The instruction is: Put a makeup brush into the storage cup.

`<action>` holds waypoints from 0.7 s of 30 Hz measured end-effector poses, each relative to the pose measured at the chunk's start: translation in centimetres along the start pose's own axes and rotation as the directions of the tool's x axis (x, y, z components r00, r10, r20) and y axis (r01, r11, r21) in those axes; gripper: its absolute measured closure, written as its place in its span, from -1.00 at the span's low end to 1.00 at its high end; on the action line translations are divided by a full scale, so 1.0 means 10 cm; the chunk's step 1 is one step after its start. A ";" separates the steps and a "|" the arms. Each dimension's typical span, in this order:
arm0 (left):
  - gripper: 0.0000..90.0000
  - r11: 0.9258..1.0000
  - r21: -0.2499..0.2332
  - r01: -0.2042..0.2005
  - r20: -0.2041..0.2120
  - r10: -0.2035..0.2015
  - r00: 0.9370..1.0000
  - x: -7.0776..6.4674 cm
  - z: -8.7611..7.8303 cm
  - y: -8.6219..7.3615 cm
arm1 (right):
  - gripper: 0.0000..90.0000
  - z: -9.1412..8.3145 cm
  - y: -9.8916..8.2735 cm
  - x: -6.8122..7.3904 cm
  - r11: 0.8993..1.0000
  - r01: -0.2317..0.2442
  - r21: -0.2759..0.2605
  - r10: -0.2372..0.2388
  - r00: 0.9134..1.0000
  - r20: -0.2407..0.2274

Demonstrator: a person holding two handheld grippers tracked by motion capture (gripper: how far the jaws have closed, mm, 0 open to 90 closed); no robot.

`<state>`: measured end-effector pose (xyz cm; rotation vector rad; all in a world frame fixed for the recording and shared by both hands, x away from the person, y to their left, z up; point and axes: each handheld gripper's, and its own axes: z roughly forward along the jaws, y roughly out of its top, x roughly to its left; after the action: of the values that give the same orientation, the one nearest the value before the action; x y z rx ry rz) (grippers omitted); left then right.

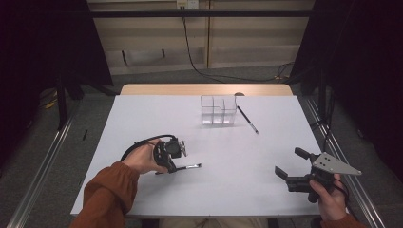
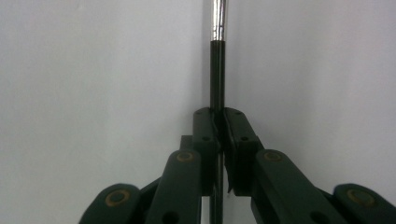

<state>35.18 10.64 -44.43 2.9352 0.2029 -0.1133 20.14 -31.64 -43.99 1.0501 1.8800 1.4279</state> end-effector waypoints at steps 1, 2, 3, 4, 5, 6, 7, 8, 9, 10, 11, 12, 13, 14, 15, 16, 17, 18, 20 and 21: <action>0.87 1.000 -0.017 0.011 0.001 -0.011 1.000 0.00 0.01 -0.01 | -1.00 0.00 0.00 0.00 1.000 0.001 0.000 -0.001 1.000 0.000; 0.87 1.000 -0.019 0.013 0.004 -0.013 1.000 0.01 0.00 -0.02 | -1.00 0.00 0.00 0.00 1.000 0.000 0.000 0.000 1.000 0.000; 0.87 0.999 -0.035 0.019 0.000 -0.019 1.000 0.01 0.00 -0.04 | -1.00 0.00 0.00 0.00 1.000 0.000 0.000 0.000 1.000 0.001; 0.87 0.999 -0.038 0.024 0.004 -0.024 1.000 0.01 0.00 -0.05 | -1.00 0.00 0.00 0.00 1.000 -0.001 0.000 0.001 1.000 0.002; 0.87 0.999 -0.044 0.032 0.008 -0.032 0.999 0.01 0.00 -0.06 | -1.00 0.00 0.00 0.00 1.000 -0.004 0.001 0.004 1.000 0.002; 0.87 0.998 -0.054 0.040 0.010 -0.039 0.999 0.02 0.00 -0.07 | -1.00 0.00 0.00 0.00 1.000 -0.004 0.001 0.004 1.000 0.001; 0.87 0.997 -0.061 0.044 0.014 -0.043 0.999 0.02 0.00 -0.07 | -1.00 0.00 0.00 0.00 1.000 -0.002 0.001 0.002 1.000 0.001; 0.87 0.997 -0.065 0.048 0.017 -0.047 0.999 0.02 -0.01 -0.08 | -1.00 0.00 0.00 0.00 1.000 -0.002 0.001 0.002 1.000 0.001; 0.87 0.996 -0.070 0.049 0.017 -0.048 0.999 0.03 -0.01 -0.09 | -1.00 0.00 0.00 0.00 1.000 0.000 0.001 0.000 1.000 0.000; 0.87 0.995 -0.081 0.056 0.021 -0.055 0.998 0.04 -0.01 -0.11 | -1.00 0.00 0.00 0.00 1.000 0.001 0.002 -0.001 1.000 -0.001; 0.87 0.992 -0.098 0.076 0.025 -0.074 0.997 0.03 0.00 -0.12 | -1.00 0.00 0.00 0.00 1.000 0.001 0.002 -0.001 1.000 -0.001; 0.87 0.993 -0.093 0.072 0.033 -0.069 0.997 0.05 -0.01 -0.13 | -1.00 0.00 0.00 0.00 1.000 0.000 0.001 0.000 1.000 -0.001; 0.87 0.992 -0.101 0.077 0.035 -0.074 0.997 0.06 -0.02 -0.13 | -1.00 0.00 0.00 0.00 1.000 -0.001 0.002 0.001 1.000 -0.001; 0.87 0.990 -0.110 0.090 0.042 -0.085 0.995 0.06 -0.02 -0.14 | -1.00 0.00 0.00 0.00 1.000 0.000 0.002 0.000 1.000 -0.001; 0.87 0.985 -0.132 0.107 0.044 -0.102 0.994 0.05 -0.01 -0.14 | -1.00 0.00 0.00 0.00 1.000 -0.001 0.003 0.001 1.000 -0.001; 0.87 0.985 -0.139 0.104 0.039 -0.100 0.994 0.06 -0.02 -0.14 | -1.00 0.00 0.00 0.00 1.000 0.000 0.002 0.000 1.000 -0.001; 0.87 0.984 -0.146 0.102 0.044 -0.097 0.994 0.06 -0.03 -0.14 | -1.00 0.00 0.00 0.00 1.000 0.000 0.001 0.000 1.000 -0.001; 0.87 0.982 -0.160 0.103 0.043 -0.097 0.994 0.06 -0.04 -0.14 | -1.00 0.00 0.00 0.00 1.000 -0.001 0.001 0.001 1.000 0.000; 0.87 0.976 -0.191 0.107 0.051 -0.099 0.994 0.07 -0.08 -0.15 | -1.00 0.00 0.00 0.00 1.000 -0.001 0.002 0.001 1.000 0.000; 0.87 0.971 -0.208 0.115 0.049 -0.107 0.993 0.08 -0.11 -0.15 | -1.00 0.00 0.00 0.00 1.000 -0.001 0.001 0.001 1.000 0.000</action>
<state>35.79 12.45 -43.76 2.7079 0.3514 -0.1538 20.11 -31.65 -44.02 1.0514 1.8813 1.4275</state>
